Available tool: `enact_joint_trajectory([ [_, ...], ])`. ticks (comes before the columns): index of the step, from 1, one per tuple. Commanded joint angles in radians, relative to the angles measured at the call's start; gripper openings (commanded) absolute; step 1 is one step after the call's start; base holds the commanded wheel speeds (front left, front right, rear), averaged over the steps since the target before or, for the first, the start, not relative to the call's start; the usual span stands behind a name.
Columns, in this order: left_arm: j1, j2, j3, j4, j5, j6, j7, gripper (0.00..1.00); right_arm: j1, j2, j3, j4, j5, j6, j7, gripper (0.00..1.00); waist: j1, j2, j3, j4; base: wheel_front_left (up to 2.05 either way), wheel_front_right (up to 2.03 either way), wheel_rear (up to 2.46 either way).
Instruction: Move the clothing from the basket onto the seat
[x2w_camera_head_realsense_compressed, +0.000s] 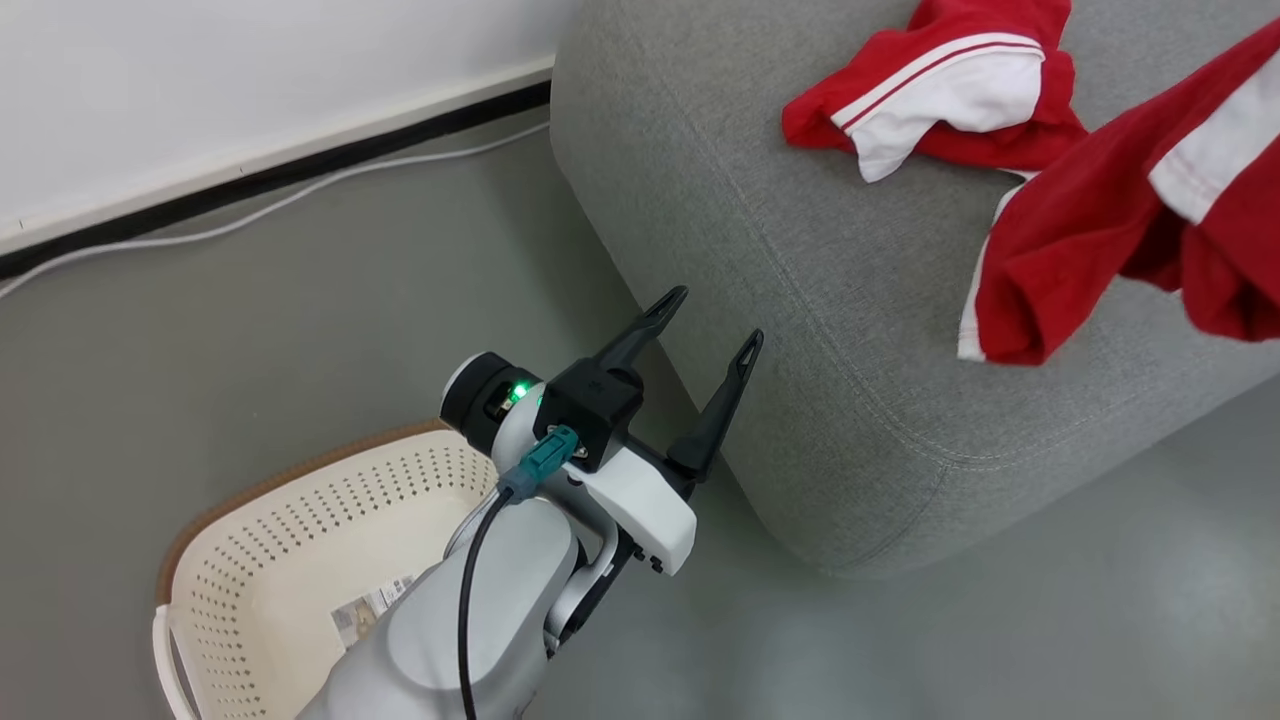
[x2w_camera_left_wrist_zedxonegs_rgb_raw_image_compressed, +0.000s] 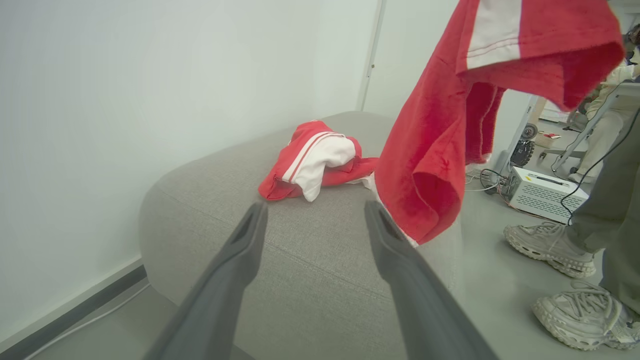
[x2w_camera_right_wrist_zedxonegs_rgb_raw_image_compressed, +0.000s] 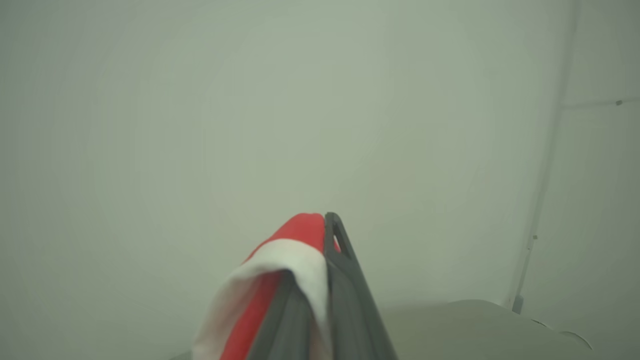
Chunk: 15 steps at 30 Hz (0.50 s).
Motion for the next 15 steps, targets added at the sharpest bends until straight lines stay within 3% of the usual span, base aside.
enact_joint_trajectory([
  [1, -0.049, 0.002, 0.017, -0.019, 0.007, 0.010, -0.005, 1.00, -0.038, -0.040, -0.005, -0.007, -0.001, 0.001, -0.006, 0.00, 0.0000, -0.0001, 0.053, 0.014, 0.00, 0.00, 0.00],
  [15, -0.178, 0.002, -0.101, -0.004, -0.012, 0.041, -0.005, 1.00, -0.377, -0.249, -0.126, 0.234, -0.057, 0.001, -0.006, 0.00, 0.0000, -0.0001, 0.264, 0.120, 0.00, 0.00, 0.00],
])
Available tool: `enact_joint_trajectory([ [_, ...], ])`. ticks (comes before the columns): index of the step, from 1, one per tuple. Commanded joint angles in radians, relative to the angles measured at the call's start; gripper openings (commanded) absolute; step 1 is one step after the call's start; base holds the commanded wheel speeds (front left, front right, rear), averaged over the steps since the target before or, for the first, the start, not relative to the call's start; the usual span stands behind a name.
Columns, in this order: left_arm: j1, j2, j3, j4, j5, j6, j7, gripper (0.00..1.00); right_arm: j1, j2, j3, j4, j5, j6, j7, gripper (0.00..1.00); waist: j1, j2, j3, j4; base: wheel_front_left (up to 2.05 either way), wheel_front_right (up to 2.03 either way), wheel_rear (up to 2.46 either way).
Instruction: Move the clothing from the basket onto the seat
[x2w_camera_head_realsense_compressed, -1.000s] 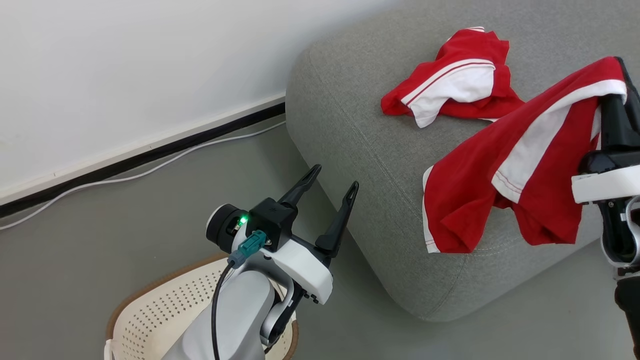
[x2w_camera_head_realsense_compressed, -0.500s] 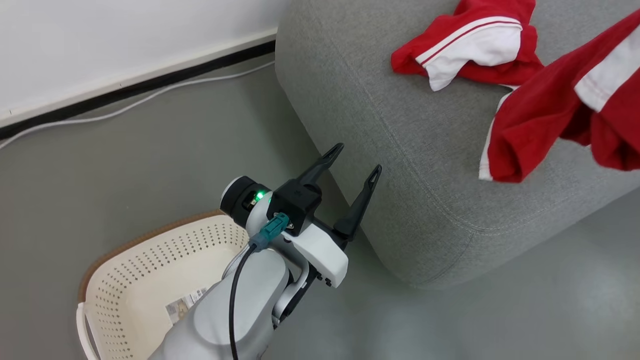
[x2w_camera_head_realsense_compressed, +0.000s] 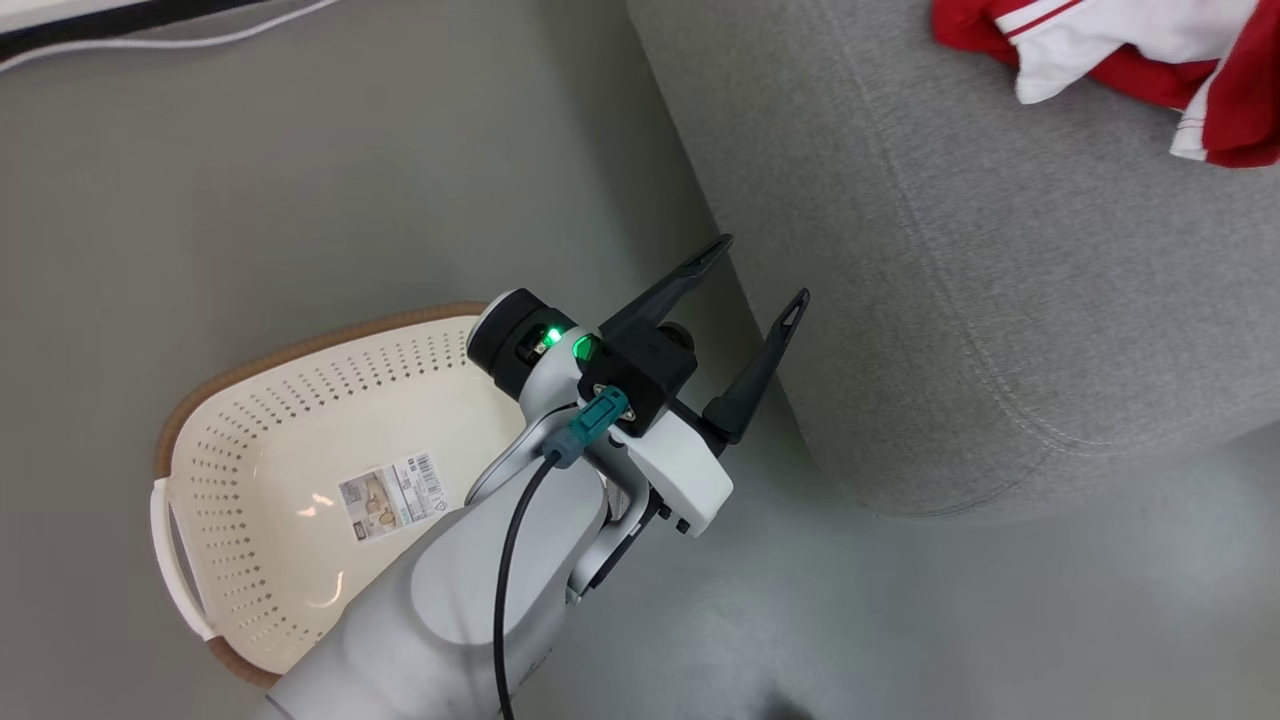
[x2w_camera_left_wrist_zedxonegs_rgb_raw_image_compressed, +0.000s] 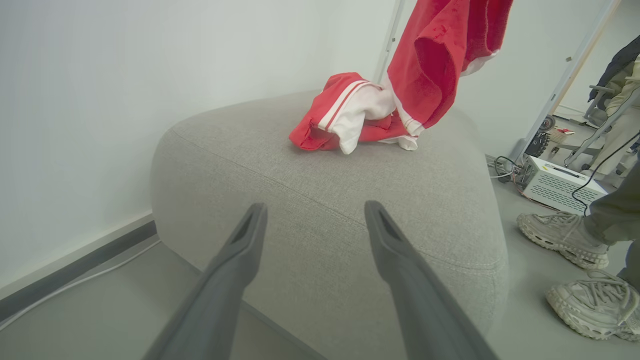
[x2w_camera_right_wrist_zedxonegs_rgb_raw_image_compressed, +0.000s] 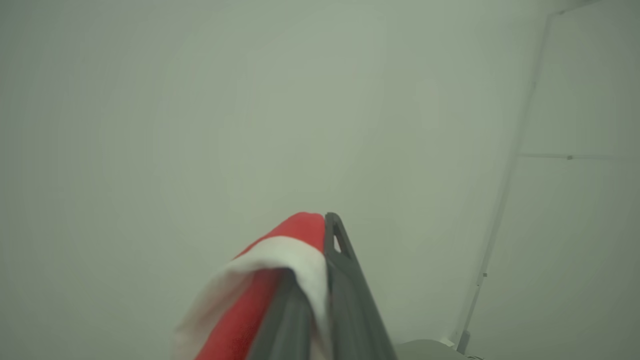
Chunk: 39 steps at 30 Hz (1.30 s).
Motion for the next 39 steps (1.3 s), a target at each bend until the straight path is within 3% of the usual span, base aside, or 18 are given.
enact_joint_trajectory([
  [1, -0.034, -0.003, 0.010, -0.025, -0.005, 0.012, -0.005, 1.00, -0.024, -0.054, -0.019, 0.007, -0.029, 0.001, -0.005, 0.00, 0.0000, 0.0000, 0.045, 0.044, 0.00, 0.00, 0.00],
  [7, -0.056, -0.003, -0.039, -0.039, -0.029, 0.033, -0.005, 1.00, -0.169, -0.088, -0.125, 0.123, -0.118, 0.001, -0.005, 0.00, 0.0000, 0.0000, 0.104, 0.119, 0.00, 0.00, 0.00],
  [12, -0.061, -0.003, -0.064, -0.052, -0.044, 0.055, -0.005, 1.00, -0.230, -0.071, -0.186, 0.186, -0.181, 0.001, -0.005, 0.00, 0.0000, 0.0000, 0.140, 0.177, 0.00, 0.00, 0.00],
  [17, -0.066, -0.003, -0.075, -0.063, -0.049, 0.071, -0.005, 1.00, -0.215, -0.039, -0.168, 0.280, -0.186, 0.001, -0.005, 0.00, 0.0000, 0.0000, 0.170, 0.210, 0.00, 0.00, 0.00],
  [23, -0.072, -0.003, -0.085, -0.073, -0.058, 0.083, -0.005, 1.00, -0.134, -0.008, -0.069, 0.388, -0.116, 0.001, -0.005, 0.00, 0.0000, 0.0000, 0.186, 0.222, 0.00, 0.00, 0.00],
  [36, -0.072, -0.003, -0.077, -0.072, -0.066, 0.083, -0.005, 1.00, 0.123, 0.048, 0.077, 0.353, 0.111, 0.001, -0.005, 0.00, 0.0000, 0.0000, 0.155, 0.214, 0.00, 0.00, 0.00],
  [38, -0.067, -0.003, -0.071, -0.074, -0.066, 0.081, -0.005, 1.00, 0.161, 0.050, 0.091, 0.342, 0.136, 0.001, -0.005, 0.37, 0.0000, 0.0000, 0.142, 0.215, 0.00, 0.00, 0.00],
  [39, -0.063, -0.003, -0.067, -0.075, -0.067, 0.081, -0.005, 1.00, 0.181, 0.052, 0.096, 0.336, 0.146, 0.001, -0.005, 0.48, 0.0000, 0.0000, 0.135, 0.215, 0.00, 0.00, 0.00],
])
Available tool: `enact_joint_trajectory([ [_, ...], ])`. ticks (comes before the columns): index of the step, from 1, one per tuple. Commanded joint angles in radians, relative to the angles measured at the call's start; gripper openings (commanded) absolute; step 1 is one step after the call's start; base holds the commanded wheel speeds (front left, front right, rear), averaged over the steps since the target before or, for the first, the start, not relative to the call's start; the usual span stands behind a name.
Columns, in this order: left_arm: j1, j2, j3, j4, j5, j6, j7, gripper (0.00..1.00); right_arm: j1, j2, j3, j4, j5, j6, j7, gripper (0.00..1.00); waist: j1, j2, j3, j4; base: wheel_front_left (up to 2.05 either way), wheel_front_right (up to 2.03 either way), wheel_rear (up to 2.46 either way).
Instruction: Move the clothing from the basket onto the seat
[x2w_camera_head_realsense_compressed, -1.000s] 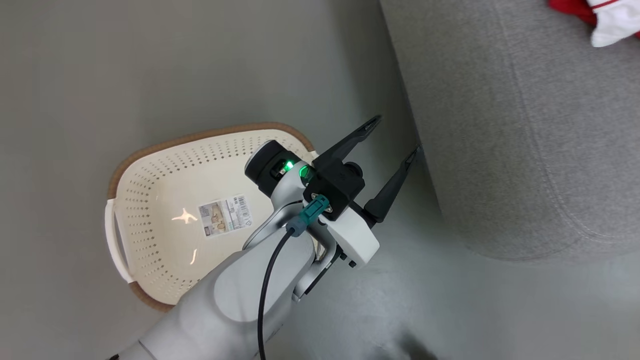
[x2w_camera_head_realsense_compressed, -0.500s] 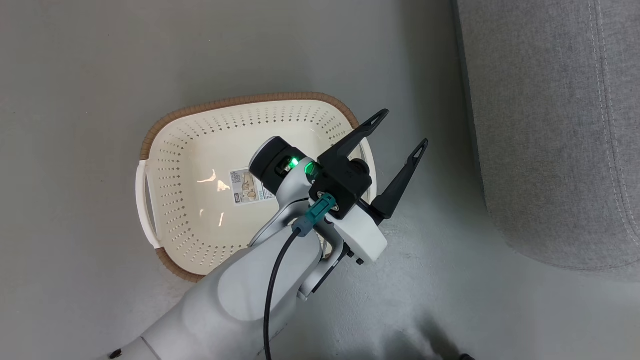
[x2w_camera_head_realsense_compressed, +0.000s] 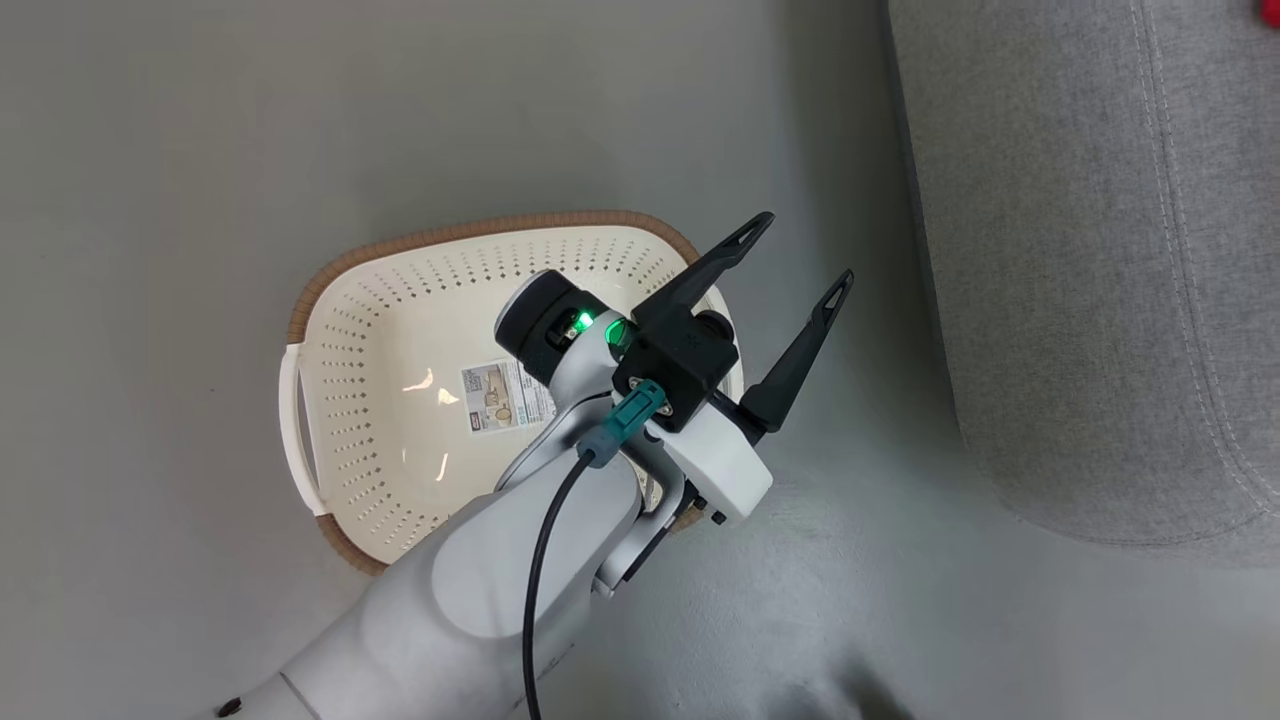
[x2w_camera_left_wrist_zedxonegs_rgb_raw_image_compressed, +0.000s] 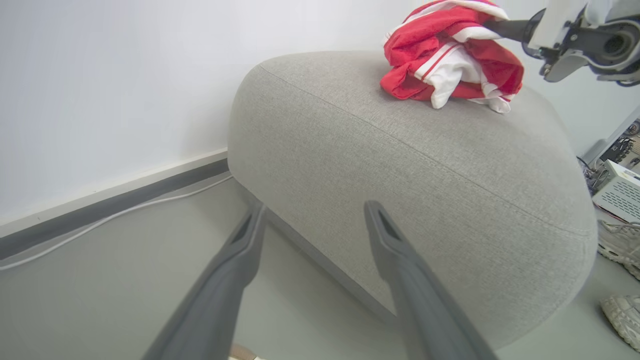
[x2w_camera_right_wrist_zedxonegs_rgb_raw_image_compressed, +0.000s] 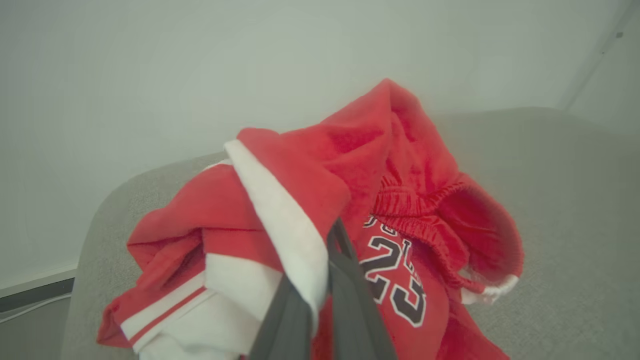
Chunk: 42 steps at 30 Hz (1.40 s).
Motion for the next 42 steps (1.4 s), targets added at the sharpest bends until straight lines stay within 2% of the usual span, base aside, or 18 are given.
enact_joint_trajectory([
  [1, -0.002, -0.003, 0.025, -0.028, -0.005, 0.002, -0.005, 1.00, 0.053, -0.031, 0.012, -0.028, 0.009, 0.001, -0.005, 0.71, 0.0000, 0.0000, -0.012, 0.001, 0.00, 0.00, 0.00],
  [2, 0.002, -0.003, 0.029, -0.029, -0.005, 0.000, -0.005, 1.00, 0.071, -0.029, 0.019, -0.033, 0.017, 0.001, -0.005, 0.95, 0.0000, 0.0000, -0.019, 0.002, 0.00, 0.00, 0.00],
  [3, 0.007, -0.003, 0.032, -0.030, -0.006, -0.001, -0.005, 1.00, 0.088, -0.026, 0.024, -0.039, 0.027, 0.001, -0.005, 1.00, 0.0000, 0.0000, -0.027, 0.003, 0.00, 0.00, 0.00],
  [18, 0.143, -0.003, 0.140, -0.037, 0.007, -0.011, -0.005, 1.00, 0.299, 0.047, 0.083, -0.164, 0.070, 0.001, -0.005, 1.00, 0.0000, 0.0000, -0.185, 0.030, 0.00, 0.00, 0.00],
  [29, 0.309, -0.003, 0.326, -0.041, 0.047, 0.004, -0.005, 1.00, 0.392, 0.120, 0.130, -0.281, 0.027, 0.001, -0.005, 1.00, 0.0000, 0.0000, -0.346, 0.086, 0.00, 0.00, 0.00],
  [42, 0.531, -0.003, 0.630, -0.051, 0.155, -0.005, -0.005, 1.00, 0.538, 0.212, 0.187, -0.392, -0.035, 0.001, -0.005, 1.00, 0.0000, 0.0000, -0.530, 0.184, 0.00, 0.00, 0.00],
])
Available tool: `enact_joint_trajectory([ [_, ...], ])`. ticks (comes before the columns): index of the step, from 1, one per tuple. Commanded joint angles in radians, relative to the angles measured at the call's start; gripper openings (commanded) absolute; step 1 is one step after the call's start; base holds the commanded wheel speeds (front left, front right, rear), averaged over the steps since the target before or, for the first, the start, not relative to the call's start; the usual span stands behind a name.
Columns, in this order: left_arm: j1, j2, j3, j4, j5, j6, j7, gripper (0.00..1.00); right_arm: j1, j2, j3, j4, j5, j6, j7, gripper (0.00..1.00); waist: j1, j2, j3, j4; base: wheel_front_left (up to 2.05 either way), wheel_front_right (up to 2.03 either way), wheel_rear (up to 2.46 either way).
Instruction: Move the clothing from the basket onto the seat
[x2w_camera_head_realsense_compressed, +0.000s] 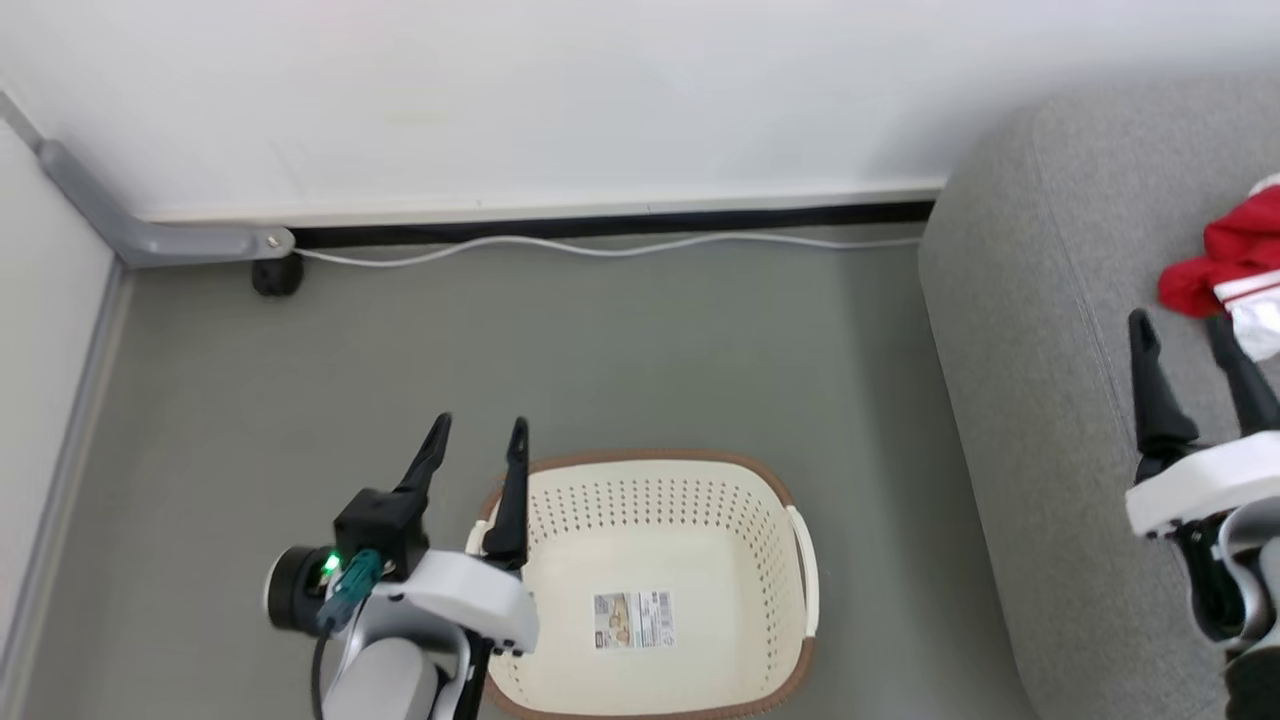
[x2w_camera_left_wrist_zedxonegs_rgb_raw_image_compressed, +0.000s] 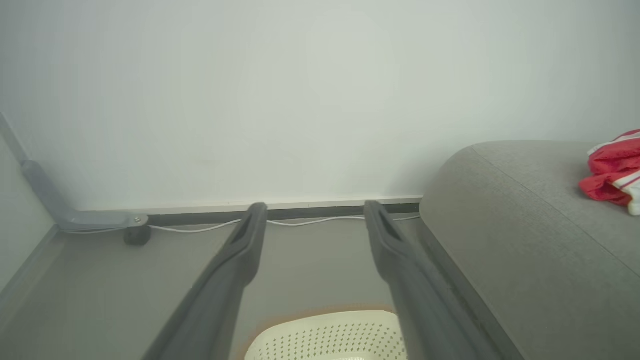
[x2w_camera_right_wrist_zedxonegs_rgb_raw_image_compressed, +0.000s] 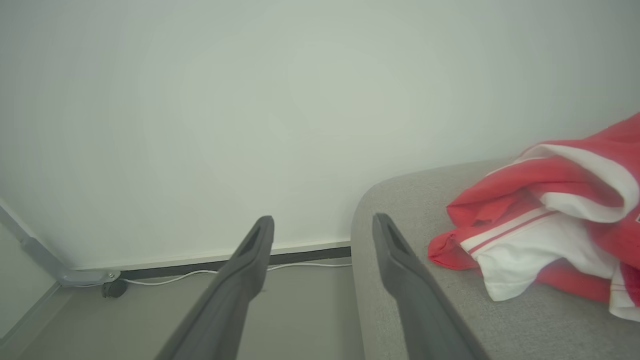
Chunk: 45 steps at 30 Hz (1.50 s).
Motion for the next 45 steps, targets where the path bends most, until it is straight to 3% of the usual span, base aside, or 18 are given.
enact_joint_trajectory([
  [1, 0.011, 0.005, 0.053, -0.025, 0.016, -0.004, -0.005, 1.00, 0.026, -0.005, 0.016, -0.031, -0.014, 0.001, -0.006, 1.00, 0.0000, -0.0001, -0.045, 0.032, 0.00, 0.00, 0.00],
  [12, 0.151, 0.005, 0.235, -0.038, 0.080, -0.027, -0.005, 1.00, 0.139, 0.078, 0.023, -0.093, -0.093, 0.001, -0.006, 1.00, 0.0000, -0.0001, -0.134, 0.050, 0.00, 0.00, 0.00],
  [19, 0.222, 0.005, 0.301, -0.064, 0.090, -0.025, -0.005, 1.00, 0.188, 0.112, 0.029, -0.124, -0.116, 0.001, -0.006, 1.00, 0.0000, -0.0001, -0.164, 0.031, 0.00, 0.00, 0.00],
  [45, 0.282, 0.005, 0.297, -0.117, 0.089, -0.004, -0.005, 1.00, 0.237, 0.118, 0.049, -0.127, -0.136, 0.001, -0.006, 1.00, 0.0000, -0.0001, -0.171, 0.013, 0.00, 0.00, 0.00],
])
